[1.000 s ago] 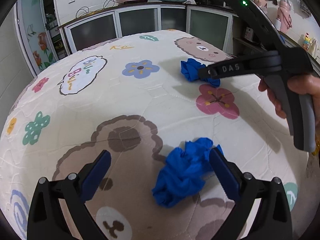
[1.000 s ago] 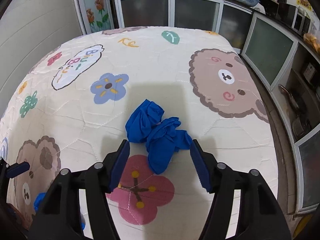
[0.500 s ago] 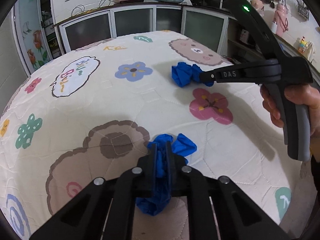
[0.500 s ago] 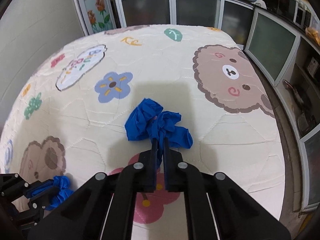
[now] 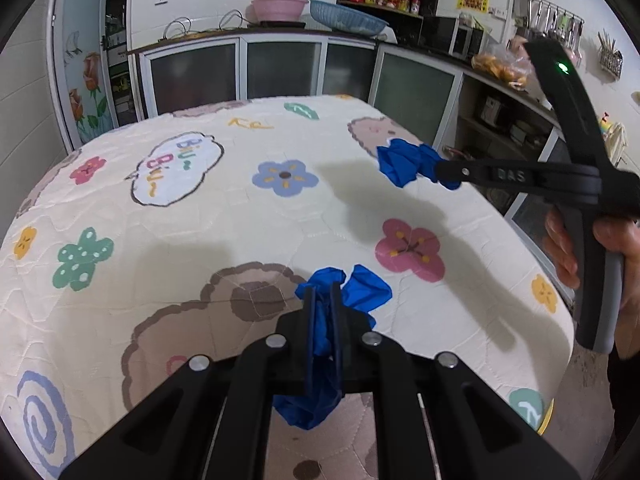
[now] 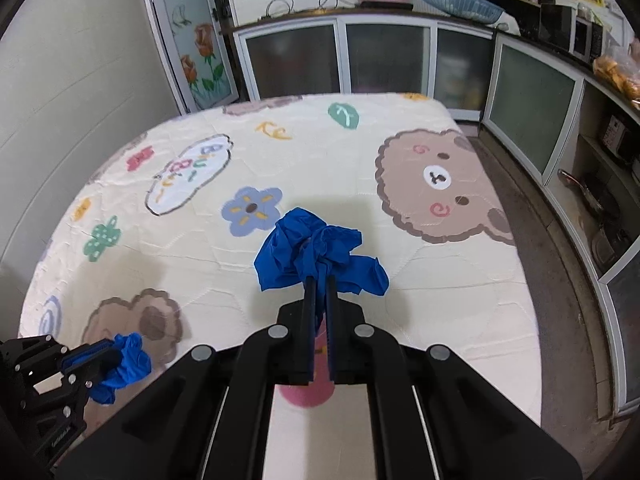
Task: Collect trash
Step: 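Grasp a blue glove with the right tool while the left tool grasps the other glove, then carry both gloves over the yellow bin and open both tools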
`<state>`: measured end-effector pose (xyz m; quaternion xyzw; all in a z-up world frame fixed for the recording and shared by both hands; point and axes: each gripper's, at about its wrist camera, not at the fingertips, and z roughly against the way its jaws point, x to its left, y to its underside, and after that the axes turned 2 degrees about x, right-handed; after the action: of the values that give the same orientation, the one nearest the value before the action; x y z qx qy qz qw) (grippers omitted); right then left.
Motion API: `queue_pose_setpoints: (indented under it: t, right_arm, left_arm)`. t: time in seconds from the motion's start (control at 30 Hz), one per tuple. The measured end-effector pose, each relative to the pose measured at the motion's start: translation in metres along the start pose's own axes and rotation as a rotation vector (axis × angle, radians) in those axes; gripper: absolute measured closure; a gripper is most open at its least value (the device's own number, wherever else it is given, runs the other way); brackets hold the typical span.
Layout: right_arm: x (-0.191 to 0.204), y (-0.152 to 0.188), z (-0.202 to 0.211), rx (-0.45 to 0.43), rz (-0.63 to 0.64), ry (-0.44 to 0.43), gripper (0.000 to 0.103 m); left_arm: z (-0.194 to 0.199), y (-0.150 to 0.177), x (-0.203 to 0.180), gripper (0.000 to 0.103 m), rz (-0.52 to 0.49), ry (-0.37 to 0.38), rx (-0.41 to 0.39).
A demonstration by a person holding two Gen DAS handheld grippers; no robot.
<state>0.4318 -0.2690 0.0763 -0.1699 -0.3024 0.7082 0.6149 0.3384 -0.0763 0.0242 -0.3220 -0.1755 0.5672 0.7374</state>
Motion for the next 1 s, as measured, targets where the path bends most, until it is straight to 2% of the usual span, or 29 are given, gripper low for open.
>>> queue_pose_setpoints:
  t: [0.23,0.53,0.8,1.0]
  right_arm:
    - [-0.006,0.02,0.061,-0.088,-0.029,0.009,0.099]
    - [-0.042,0.064,0.16,-0.218,-0.106,0.099,0.099]
    - [-0.085,0.12,0.258,-0.334,-0.174,0.208,0.099]
    - [-0.115,0.177,0.307,-0.359,-0.234,0.3,0.099]
  left_arm:
    - [0.03,-0.006,-0.012,0.097,0.001,0.028,-0.059]
    - [0.064,-0.013,-0.061,0.097,-0.053,0.099,-0.129]
    - [0.087,-0.016,-0.131,0.097,-0.153,0.184,-0.185]
    - [0.089,-0.005,-0.199,0.097,-0.242,0.281,-0.188]
